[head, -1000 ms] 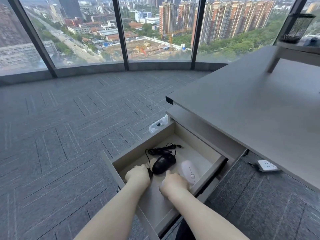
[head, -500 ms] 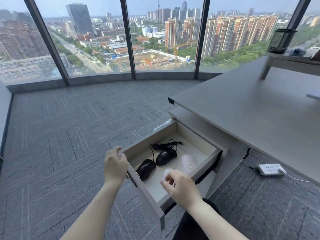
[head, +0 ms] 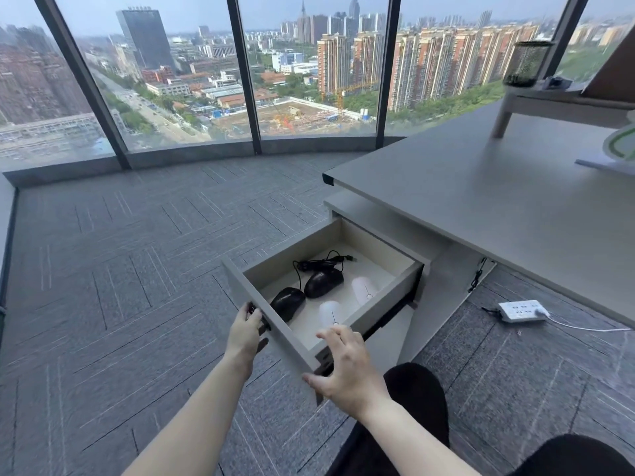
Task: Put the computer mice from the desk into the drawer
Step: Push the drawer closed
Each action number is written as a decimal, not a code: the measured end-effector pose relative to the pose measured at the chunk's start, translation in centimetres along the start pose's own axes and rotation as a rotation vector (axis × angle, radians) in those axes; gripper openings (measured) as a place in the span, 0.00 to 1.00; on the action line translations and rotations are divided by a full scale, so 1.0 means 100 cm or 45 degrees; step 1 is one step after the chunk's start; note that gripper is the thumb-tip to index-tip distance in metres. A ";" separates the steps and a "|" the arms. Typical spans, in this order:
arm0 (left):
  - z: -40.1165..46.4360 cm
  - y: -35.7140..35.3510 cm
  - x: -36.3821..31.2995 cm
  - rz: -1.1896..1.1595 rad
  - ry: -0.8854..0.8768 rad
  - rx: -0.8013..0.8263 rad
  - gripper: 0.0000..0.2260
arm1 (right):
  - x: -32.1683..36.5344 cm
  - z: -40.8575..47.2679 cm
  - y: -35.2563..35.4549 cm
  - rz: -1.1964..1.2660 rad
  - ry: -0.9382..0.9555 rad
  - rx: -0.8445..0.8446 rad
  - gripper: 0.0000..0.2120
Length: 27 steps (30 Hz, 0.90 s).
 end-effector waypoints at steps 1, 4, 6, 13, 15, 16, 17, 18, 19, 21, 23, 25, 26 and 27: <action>0.002 -0.004 -0.001 0.003 0.002 0.012 0.19 | -0.004 0.000 0.003 0.019 -0.028 -0.026 0.33; 0.011 -0.021 -0.009 0.009 -0.009 0.056 0.18 | -0.017 0.003 0.014 0.048 -0.098 -0.078 0.34; 0.016 -0.037 -0.017 0.002 -0.022 0.084 0.16 | -0.028 0.006 0.025 0.075 -0.144 -0.116 0.35; 0.038 -0.097 -0.048 0.007 -0.030 0.135 0.17 | -0.074 0.024 0.071 0.149 -0.316 -0.274 0.36; 0.045 -0.114 -0.057 0.004 -0.025 0.149 0.17 | -0.088 0.030 0.084 0.162 -0.365 -0.316 0.38; 0.049 -0.123 -0.061 0.004 -0.020 0.160 0.18 | -0.096 0.033 0.090 0.169 -0.398 -0.330 0.39; 0.052 -0.132 -0.065 0.006 -0.014 0.176 0.18 | -0.104 0.035 0.095 0.173 -0.436 -0.343 0.41; 0.055 -0.140 -0.069 0.009 -0.012 0.190 0.17 | -0.111 0.037 0.101 0.174 -0.468 -0.359 0.43; 0.059 -0.148 -0.072 0.014 -0.006 0.203 0.15 | -0.118 0.040 0.106 0.180 -0.499 -0.381 0.45; 0.067 -0.163 -0.079 0.015 0.000 0.227 0.10 | -0.129 0.044 0.117 0.204 -0.551 -0.436 0.47; 0.072 -0.180 -0.087 -0.026 0.000 0.267 0.10 | -0.140 0.047 0.127 0.234 -0.586 -0.499 0.48; 0.076 -0.195 -0.090 -0.117 0.029 0.305 0.13 | -0.152 0.051 0.137 0.278 -0.625 -0.555 0.48; 0.078 -0.201 -0.091 -0.176 0.048 0.318 0.15 | -0.158 0.054 0.141 0.292 -0.645 -0.572 0.47; 0.080 -0.208 -0.091 -0.229 0.067 0.331 0.18 | -0.163 0.057 0.145 0.305 -0.661 -0.580 0.46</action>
Point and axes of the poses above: each hand's wrist, its own z-axis towards the middle knuckle, its own y-axis out of the back of the hand, x = y × z, the point moved 8 cm from there along z, towards the middle knuckle, and after that the axes turned 13 degrees about z, right-handed, at the moved point
